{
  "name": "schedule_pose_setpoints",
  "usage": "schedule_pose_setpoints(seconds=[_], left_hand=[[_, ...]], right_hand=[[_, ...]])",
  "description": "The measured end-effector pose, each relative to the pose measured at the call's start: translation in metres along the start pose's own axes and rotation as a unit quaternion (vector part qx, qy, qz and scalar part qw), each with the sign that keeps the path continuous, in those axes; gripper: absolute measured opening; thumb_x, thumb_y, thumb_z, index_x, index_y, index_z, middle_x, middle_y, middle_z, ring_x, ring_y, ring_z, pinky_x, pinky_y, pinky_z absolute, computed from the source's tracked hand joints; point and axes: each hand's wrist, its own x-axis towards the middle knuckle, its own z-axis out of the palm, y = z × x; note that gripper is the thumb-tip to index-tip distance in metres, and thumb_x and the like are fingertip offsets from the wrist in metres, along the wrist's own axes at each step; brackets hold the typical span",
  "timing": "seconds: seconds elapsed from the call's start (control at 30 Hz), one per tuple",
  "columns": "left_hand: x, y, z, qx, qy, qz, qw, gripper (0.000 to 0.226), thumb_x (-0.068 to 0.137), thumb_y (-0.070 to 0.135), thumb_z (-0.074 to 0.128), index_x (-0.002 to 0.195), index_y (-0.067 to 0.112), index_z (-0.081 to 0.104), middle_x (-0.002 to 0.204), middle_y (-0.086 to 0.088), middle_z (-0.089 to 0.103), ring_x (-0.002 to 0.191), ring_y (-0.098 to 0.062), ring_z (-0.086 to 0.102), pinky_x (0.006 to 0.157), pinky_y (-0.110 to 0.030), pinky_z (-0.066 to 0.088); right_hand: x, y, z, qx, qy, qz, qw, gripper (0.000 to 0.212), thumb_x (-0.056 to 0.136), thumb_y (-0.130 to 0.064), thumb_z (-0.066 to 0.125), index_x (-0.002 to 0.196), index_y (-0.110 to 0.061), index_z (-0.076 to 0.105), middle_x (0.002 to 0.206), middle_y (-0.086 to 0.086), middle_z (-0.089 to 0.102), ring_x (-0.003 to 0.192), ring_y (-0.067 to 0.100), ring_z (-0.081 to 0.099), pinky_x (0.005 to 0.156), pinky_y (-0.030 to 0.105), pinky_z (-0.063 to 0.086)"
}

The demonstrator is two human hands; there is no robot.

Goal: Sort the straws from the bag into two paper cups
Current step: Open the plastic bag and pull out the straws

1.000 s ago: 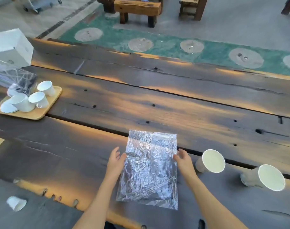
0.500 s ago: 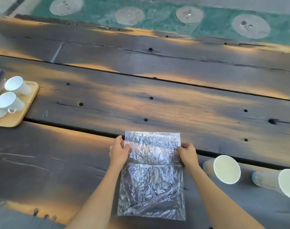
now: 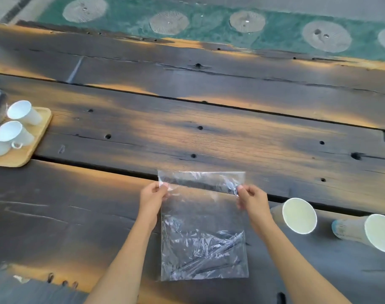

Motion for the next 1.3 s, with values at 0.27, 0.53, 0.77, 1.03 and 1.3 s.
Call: schedule_pose_setpoints(seconds=[0.27, 0.53, 0.77, 1.03, 1.3], left_hand=[[-0.095, 0.022, -0.031, -0.122, -0.046, 0.095, 0.987, 0.030, 0.101, 0.015, 0.057, 0.074, 0.005, 0.063, 0.068, -0.004, 0.057, 0.061, -0.015, 0.051, 0.060, -0.028, 0.046], [-0.177, 0.030, -0.039, -0.174, -0.090, 0.141, 0.970, 0.021, 0.098, 0.009, 0.060, 0.080, -0.001, 0.066, 0.063, -0.007, 0.055, 0.061, -0.018, 0.049, 0.067, -0.034, 0.045], [-0.224, 0.045, -0.028, -0.174, -0.127, 0.176, 0.961, 0.019, 0.087, 0.025, 0.068, 0.077, 0.010, 0.071, 0.066, -0.004, 0.061, 0.063, -0.016, 0.053, 0.068, -0.027, 0.047], [-0.254, 0.074, -0.011, -0.102, -0.187, 0.286, 0.934, 0.014, 0.087, 0.024, 0.067, 0.091, 0.023, 0.080, 0.078, 0.006, 0.075, 0.070, -0.002, 0.062, 0.066, -0.015, 0.049], [-0.263, 0.081, -0.012, -0.057, -0.215, 0.362, 0.905, 0.018, 0.094, 0.020, 0.061, 0.093, 0.027, 0.078, 0.082, 0.011, 0.074, 0.075, 0.003, 0.064, 0.068, -0.012, 0.048]], right_hand=[[-0.092, -0.017, -0.044, 0.046, 0.005, -0.082, 0.996, 0.042, 0.098, -0.017, 0.056, 0.058, -0.016, 0.044, 0.052, -0.004, 0.043, 0.050, 0.010, 0.039, 0.046, 0.018, 0.039], [-0.161, -0.016, -0.097, 0.120, 0.026, -0.058, 0.991, 0.034, 0.096, -0.018, 0.059, 0.064, -0.010, 0.051, 0.059, 0.000, 0.043, 0.058, 0.017, 0.039, 0.057, 0.029, 0.036], [-0.202, -0.040, -0.102, -0.194, 0.220, -0.309, 0.905, 0.031, 0.088, -0.006, 0.069, 0.117, -0.013, 0.063, 0.119, 0.003, 0.061, 0.115, 0.024, 0.052, 0.102, 0.042, 0.040], [-0.221, -0.094, -0.056, -0.261, -0.022, -0.545, 0.797, 0.018, 0.092, -0.016, 0.067, 0.109, -0.013, 0.072, 0.121, 0.002, 0.062, 0.114, 0.019, 0.055, 0.094, 0.038, 0.043], [-0.220, -0.100, -0.045, -0.184, -0.076, -0.496, 0.845, 0.022, 0.089, -0.031, 0.070, 0.101, -0.013, 0.074, 0.107, -0.005, 0.066, 0.105, 0.013, 0.056, 0.091, 0.023, 0.044]])
